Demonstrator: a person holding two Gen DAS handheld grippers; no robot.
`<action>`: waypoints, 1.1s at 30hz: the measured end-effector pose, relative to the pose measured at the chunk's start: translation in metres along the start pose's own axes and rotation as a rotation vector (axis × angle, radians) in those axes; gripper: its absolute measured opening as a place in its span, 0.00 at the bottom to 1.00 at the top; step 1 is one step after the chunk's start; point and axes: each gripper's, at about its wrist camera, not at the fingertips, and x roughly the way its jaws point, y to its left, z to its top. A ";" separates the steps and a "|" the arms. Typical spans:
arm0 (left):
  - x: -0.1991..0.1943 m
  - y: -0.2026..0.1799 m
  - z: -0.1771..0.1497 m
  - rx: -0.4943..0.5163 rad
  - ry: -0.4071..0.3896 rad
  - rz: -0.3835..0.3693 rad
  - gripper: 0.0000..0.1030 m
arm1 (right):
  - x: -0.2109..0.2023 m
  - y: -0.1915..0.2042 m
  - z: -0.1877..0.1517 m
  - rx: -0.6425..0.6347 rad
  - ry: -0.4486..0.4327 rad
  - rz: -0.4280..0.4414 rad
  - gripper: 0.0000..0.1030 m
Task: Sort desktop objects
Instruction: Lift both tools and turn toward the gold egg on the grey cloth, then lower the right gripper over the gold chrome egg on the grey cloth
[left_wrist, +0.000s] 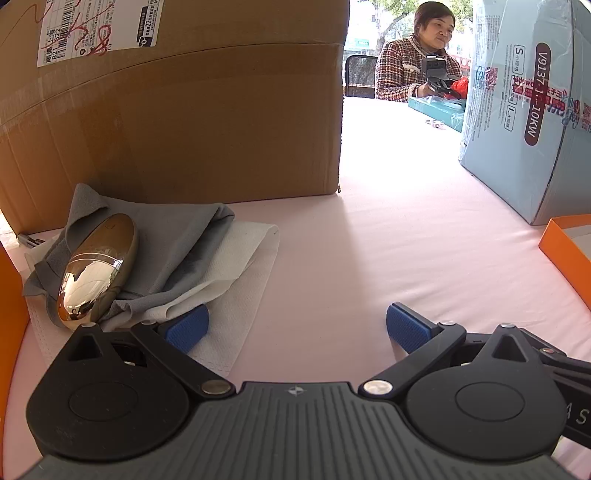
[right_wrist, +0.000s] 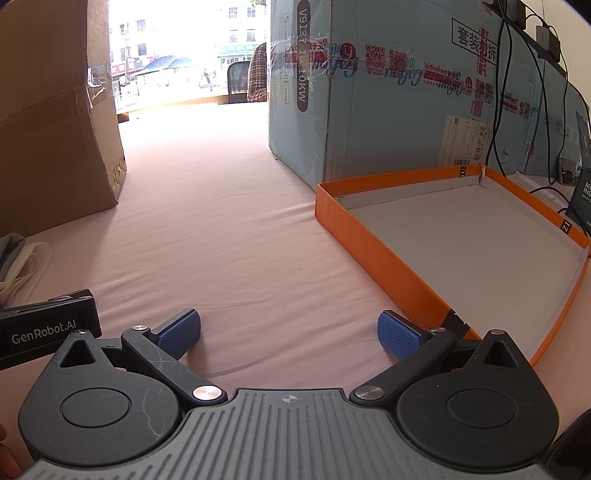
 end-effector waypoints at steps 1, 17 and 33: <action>0.000 0.000 0.000 -0.001 0.000 0.000 1.00 | 0.000 0.000 0.000 0.000 0.000 -0.001 1.00; -0.024 0.008 0.009 -0.083 -0.153 -0.113 1.00 | -0.043 -0.003 -0.002 -0.010 -0.343 0.137 1.00; -0.088 0.062 0.068 -0.045 -0.307 -0.094 1.00 | -0.119 0.025 0.075 0.095 -0.547 0.518 1.00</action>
